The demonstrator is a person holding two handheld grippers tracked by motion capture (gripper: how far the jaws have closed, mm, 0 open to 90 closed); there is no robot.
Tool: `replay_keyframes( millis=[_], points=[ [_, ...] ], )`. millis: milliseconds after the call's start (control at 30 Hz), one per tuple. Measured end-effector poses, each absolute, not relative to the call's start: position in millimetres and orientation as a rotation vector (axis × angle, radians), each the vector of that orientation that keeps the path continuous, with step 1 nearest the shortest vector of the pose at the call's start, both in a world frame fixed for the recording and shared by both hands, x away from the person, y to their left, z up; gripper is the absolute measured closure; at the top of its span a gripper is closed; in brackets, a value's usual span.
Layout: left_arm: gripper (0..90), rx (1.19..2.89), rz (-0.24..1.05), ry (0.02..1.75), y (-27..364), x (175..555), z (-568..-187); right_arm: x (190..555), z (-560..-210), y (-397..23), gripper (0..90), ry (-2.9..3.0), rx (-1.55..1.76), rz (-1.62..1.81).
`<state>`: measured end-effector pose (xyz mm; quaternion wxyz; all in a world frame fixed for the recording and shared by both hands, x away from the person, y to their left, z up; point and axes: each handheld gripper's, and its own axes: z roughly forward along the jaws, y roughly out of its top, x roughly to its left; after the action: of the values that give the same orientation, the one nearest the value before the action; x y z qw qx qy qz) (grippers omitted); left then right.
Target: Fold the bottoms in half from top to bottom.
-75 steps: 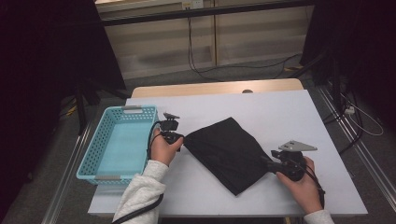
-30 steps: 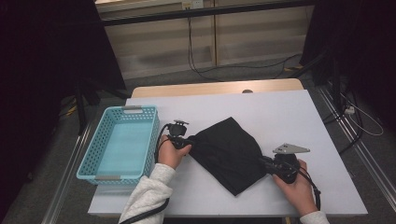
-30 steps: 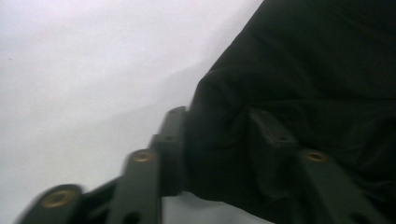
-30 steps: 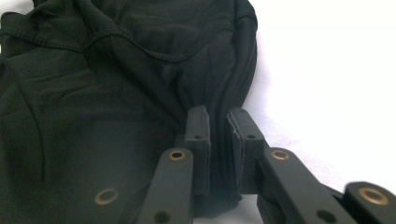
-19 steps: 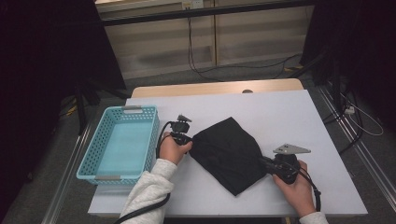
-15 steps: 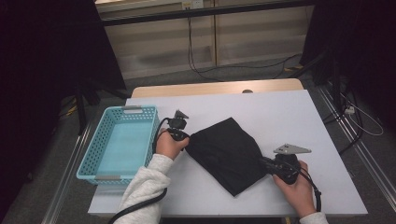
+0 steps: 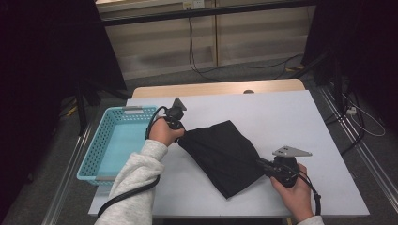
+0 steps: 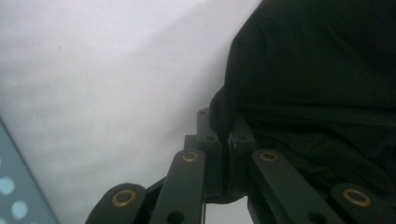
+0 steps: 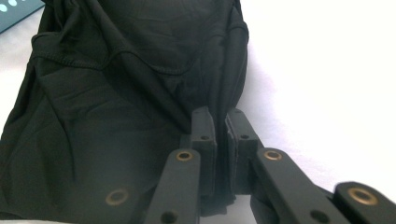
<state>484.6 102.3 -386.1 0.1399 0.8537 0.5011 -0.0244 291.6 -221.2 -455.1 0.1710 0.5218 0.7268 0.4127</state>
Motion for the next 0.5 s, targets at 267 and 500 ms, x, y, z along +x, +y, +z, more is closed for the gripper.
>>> replay_keyframes(
  millis=[267, 500],
  points=[
    [87.1, 2.524, -0.073, 1.453, 101.1, 486.7, -369.0, 289.6, -452.7, -215.5, 83.4, 2.06, 1.458, 1.181],
    [87.1, 2.525, -0.065, 1.467, 108.3, 491.9, -349.0, 290.7, -448.2, -207.0, 83.4, 2.046, 1.434, 1.219]
  ],
)
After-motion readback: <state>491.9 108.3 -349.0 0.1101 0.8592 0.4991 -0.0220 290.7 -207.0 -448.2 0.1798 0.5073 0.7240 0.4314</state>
